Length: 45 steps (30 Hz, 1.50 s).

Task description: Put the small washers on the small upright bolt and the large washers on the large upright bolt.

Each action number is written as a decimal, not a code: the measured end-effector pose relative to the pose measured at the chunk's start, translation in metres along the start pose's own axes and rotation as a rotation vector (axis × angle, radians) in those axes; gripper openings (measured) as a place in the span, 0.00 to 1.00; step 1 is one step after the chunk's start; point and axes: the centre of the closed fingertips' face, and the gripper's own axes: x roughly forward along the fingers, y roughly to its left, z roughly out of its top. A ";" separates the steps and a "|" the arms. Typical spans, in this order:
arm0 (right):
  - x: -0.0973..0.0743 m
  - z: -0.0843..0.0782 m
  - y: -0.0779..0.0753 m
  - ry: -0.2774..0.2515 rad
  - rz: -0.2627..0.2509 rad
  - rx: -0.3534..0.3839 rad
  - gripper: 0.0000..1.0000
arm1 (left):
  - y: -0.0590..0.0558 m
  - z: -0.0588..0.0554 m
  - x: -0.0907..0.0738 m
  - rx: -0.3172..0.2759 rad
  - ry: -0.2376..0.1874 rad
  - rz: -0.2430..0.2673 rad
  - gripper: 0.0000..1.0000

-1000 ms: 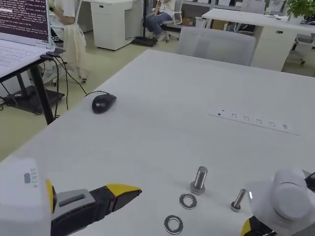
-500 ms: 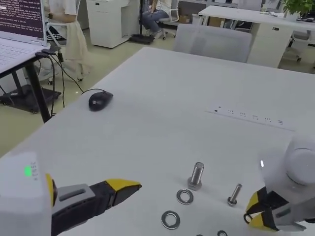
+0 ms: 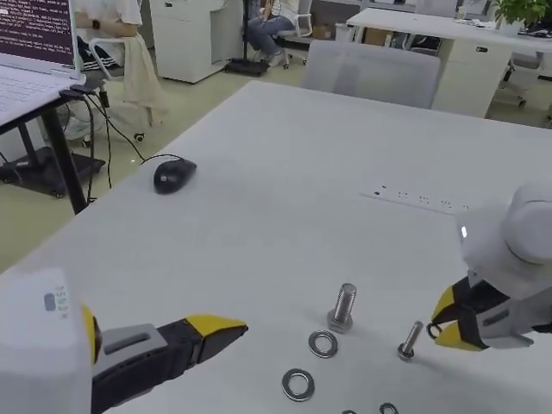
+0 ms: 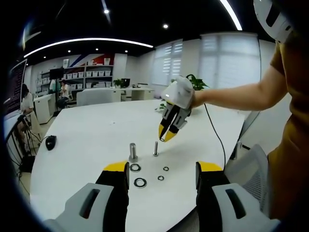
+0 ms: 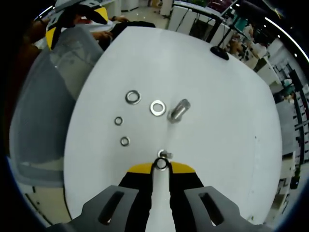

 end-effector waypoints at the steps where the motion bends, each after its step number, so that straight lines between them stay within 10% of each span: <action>1: 0.000 0.001 -0.002 0.001 -0.001 -0.004 0.12 | 0.000 0.000 0.000 0.001 0.000 0.001 0.54; 45: 0.052 -0.009 -0.008 0.046 0.074 -0.041 0.13 | 0.010 -0.006 0.002 -0.037 0.009 0.028 0.54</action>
